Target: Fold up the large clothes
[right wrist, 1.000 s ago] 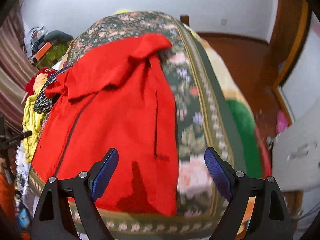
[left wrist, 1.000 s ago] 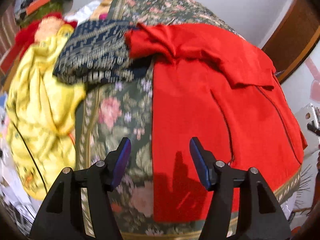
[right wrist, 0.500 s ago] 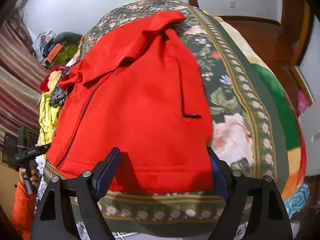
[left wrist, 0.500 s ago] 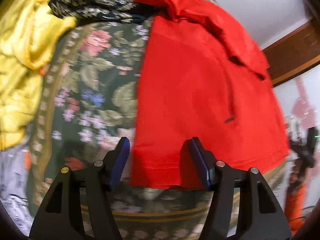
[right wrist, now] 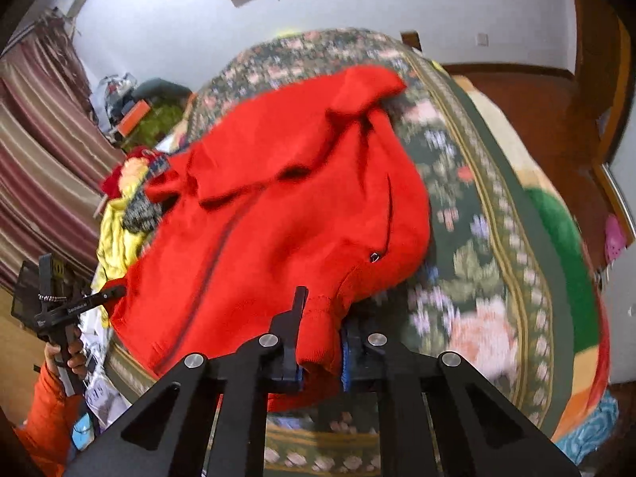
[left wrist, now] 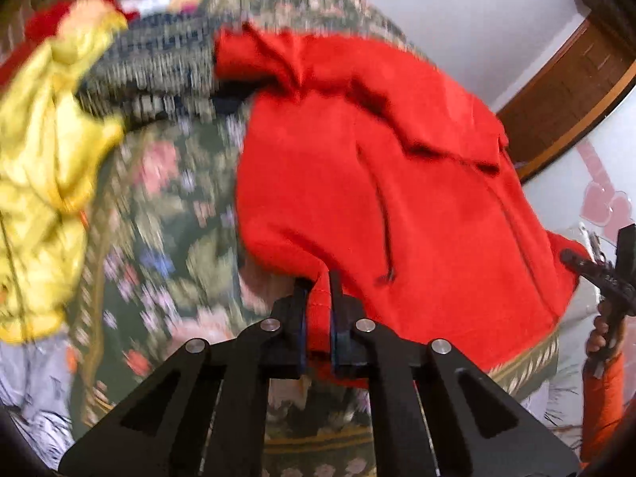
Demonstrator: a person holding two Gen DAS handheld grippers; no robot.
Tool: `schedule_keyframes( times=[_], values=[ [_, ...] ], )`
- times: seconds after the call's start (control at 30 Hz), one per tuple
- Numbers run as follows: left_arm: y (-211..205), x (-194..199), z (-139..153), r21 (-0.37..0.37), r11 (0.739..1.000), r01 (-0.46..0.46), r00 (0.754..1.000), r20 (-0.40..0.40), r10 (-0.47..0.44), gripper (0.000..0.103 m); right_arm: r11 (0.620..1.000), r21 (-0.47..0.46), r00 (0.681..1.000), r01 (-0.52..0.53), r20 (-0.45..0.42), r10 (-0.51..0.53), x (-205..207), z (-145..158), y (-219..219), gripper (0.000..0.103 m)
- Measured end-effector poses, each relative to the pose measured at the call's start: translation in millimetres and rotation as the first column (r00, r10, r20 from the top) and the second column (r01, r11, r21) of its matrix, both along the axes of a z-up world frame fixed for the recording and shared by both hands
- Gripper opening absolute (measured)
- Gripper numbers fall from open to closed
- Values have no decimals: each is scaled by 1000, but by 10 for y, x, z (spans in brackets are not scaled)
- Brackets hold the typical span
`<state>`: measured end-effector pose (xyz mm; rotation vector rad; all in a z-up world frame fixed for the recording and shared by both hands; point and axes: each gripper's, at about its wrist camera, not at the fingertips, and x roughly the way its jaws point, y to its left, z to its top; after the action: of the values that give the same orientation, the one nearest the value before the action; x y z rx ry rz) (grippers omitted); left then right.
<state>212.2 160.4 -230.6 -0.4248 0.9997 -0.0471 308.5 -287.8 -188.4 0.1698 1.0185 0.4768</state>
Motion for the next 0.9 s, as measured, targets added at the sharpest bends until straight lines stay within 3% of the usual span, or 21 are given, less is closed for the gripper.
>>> schedule_keyframes(
  times=[0.33,0.5,0.73,0.9],
  values=[
    [319,641,969,10,997,-73,970,231,69,6,1000,28,983,13,180,-18,666,723,208,9],
    [359,1207,1311,80,990,-113,949,305,83,6,996,43,965,83,247,-91,1279,976,302,9],
    [544,2080,1236,114,977,-182,946,292,143,6,989,29,963,142,228,-145,2345,809,593,9],
    [671,2807,724,144,967,-210,964,197,180,6,987,-14,971,161,183,-156,2977,367,791,9]
  ],
)
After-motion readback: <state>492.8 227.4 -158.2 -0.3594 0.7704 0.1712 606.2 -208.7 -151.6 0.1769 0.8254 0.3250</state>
